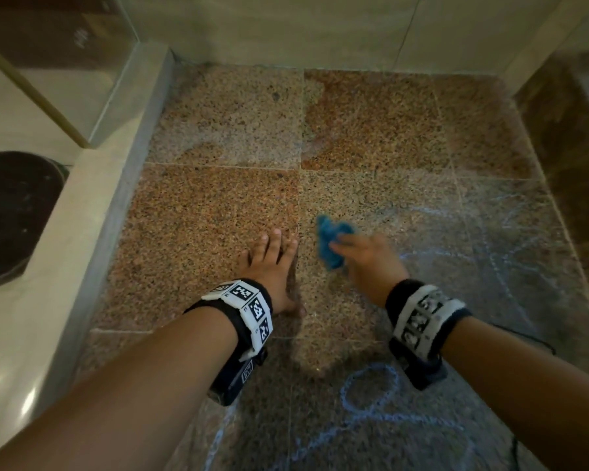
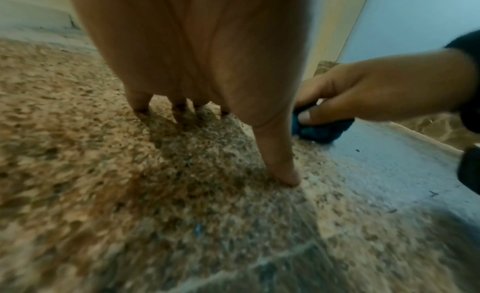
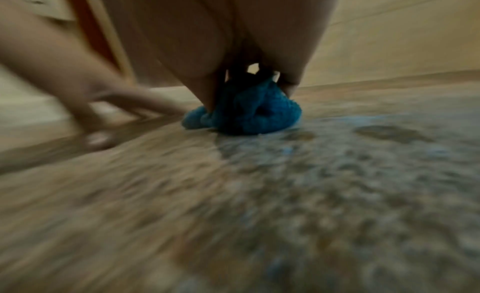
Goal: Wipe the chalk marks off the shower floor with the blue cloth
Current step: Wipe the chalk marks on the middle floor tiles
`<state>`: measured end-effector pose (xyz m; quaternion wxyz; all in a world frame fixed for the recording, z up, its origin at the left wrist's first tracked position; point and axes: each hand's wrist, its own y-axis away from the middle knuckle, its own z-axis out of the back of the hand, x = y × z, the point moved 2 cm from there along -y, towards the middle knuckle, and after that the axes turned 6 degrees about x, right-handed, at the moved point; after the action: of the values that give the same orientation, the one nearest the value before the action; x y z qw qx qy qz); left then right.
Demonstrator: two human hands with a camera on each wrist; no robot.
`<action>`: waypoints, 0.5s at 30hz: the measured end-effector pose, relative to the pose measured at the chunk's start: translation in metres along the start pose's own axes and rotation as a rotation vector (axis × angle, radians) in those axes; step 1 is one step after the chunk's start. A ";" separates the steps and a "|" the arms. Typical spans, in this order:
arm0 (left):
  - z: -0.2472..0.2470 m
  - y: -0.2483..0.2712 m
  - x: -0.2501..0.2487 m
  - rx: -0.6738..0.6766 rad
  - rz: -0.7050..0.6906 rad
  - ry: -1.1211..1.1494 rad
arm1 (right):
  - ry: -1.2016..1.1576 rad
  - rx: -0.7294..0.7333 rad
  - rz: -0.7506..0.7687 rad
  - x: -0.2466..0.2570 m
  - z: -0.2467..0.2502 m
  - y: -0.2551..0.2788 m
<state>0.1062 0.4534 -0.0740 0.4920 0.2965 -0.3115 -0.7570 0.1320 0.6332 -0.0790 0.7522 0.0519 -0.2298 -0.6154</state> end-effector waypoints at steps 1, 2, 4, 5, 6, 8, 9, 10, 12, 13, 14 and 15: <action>0.001 0.000 -0.001 -0.003 0.005 0.002 | -0.050 0.123 0.164 0.021 -0.012 0.005; 0.001 0.000 -0.001 -0.008 0.006 0.004 | -0.120 0.179 0.313 0.034 -0.024 0.013; 0.001 0.002 0.000 -0.020 -0.001 0.011 | 0.068 0.167 0.366 0.038 -0.022 0.018; 0.000 0.002 0.001 -0.026 -0.007 0.012 | 0.102 0.142 0.320 0.030 -0.015 0.016; 0.000 0.003 0.002 -0.029 -0.011 0.011 | 0.117 0.090 0.273 0.018 -0.008 0.009; 0.000 0.003 0.003 -0.022 -0.017 0.012 | 0.094 -0.078 0.170 -0.005 0.011 -0.001; 0.000 0.002 0.003 -0.017 -0.019 0.014 | 0.028 -0.116 0.051 -0.019 0.020 -0.003; 0.001 0.002 0.003 -0.015 -0.019 0.013 | 0.011 -0.100 -0.045 -0.028 0.022 -0.005; 0.001 0.001 0.002 -0.019 -0.020 0.010 | 0.028 -0.046 -0.129 -0.030 0.019 -0.004; 0.000 0.001 0.002 -0.022 -0.019 0.009 | 0.044 -0.030 -0.129 -0.020 0.013 -0.004; 0.000 0.001 0.002 -0.028 -0.016 0.008 | 0.111 -0.024 -0.038 -0.010 0.002 -0.003; -0.001 0.000 0.003 -0.032 -0.013 0.006 | 0.146 0.011 0.043 0.001 -0.009 -0.001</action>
<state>0.1062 0.4507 -0.0747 0.4928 0.2925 -0.2960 -0.7641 0.1346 0.6306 -0.0868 0.7796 0.0957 -0.1789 -0.5925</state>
